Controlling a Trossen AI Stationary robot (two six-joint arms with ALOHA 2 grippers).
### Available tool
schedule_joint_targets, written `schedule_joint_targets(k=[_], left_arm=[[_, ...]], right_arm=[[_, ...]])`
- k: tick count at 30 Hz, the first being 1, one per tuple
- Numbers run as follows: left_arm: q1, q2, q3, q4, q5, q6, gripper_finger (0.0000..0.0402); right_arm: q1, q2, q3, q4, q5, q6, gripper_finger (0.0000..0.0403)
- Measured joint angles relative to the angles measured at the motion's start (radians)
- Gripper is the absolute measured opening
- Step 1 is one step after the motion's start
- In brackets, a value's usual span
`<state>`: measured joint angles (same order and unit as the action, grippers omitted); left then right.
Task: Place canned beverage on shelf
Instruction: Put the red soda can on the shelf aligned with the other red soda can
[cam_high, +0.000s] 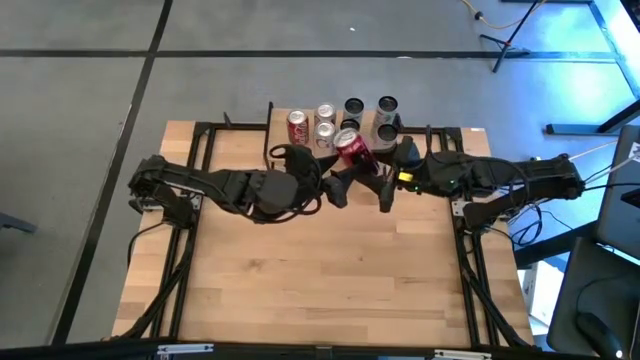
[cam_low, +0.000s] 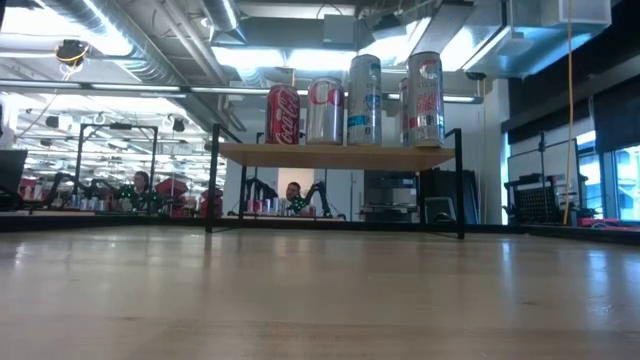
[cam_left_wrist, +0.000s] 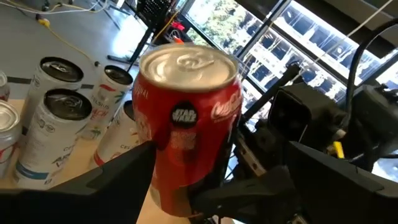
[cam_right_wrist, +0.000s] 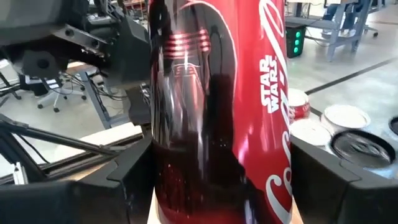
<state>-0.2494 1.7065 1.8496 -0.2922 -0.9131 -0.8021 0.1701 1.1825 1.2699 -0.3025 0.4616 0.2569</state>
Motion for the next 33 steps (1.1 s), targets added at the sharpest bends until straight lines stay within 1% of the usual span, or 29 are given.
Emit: schedule_joint_targets(k=[7, 11, 13, 15, 18, 21, 23, 25, 28, 31, 33], left_arm=[[0.000, 0.000, 0.000, -0.002, -0.059, 0.053, 0.0350], [0.008, 0.000, 0.000, -0.008, -0.057, 0.054, 0.0350], [0.009, 0.002, 0.000, -0.004, -0.072, 0.075, 0.0350], [0.007, 0.003, -0.001, -0.004, -0.094, 0.103, 0.0350], [0.003, 0.003, -0.001, 0.003, -0.128, 0.106, 0.0350], [0.021, 0.002, -0.001, 0.000, -0.092, 0.106, 0.0350], [0.036, 0.002, -0.001, -0.017, -0.027, 0.107, 0.0349], [0.043, 0.003, -0.001, -0.019, 0.008, 0.107, 0.0342], [0.042, 0.002, -0.001, -0.011, 0.032, 0.129, 0.0317], [0.039, 0.002, -0.001, -0.013, 0.043, 0.159, 0.0276], [0.037, 0.000, -0.001, -0.009, 0.055, 0.176, 0.0268]], right_arm=[[-0.002, 0.050, 0.050, 0.014, -0.022, 0.003, 0.0273], [-0.001, 0.057, 0.061, 0.018, -0.046, -0.001, 0.0273], [0.001, 0.059, 0.062, 0.022, -0.066, -0.003, 0.0273], [0.003, 0.059, 0.061, 0.005, -0.060, -0.003, 0.0273], [0.003, 0.059, 0.060, 0.023, -0.076, -0.011, 0.0273], [0.001, 0.068, 0.060, 0.055, -0.099, -0.020, 0.0273], [0.001, 0.079, 0.062, 0.076, -0.106, -0.021, 0.0273], [0.002, 0.080, 0.061, 0.066, -0.107, -0.022, 0.0273], [0.003, 0.080, 0.061, 0.071, -0.118, -0.028, 0.0273], [0.002, 0.080, 0.061, 0.067, -0.123, -0.030, 0.0274], [0.002, 0.079, 0.061, 0.069, -0.122, -0.031, 0.0281]])
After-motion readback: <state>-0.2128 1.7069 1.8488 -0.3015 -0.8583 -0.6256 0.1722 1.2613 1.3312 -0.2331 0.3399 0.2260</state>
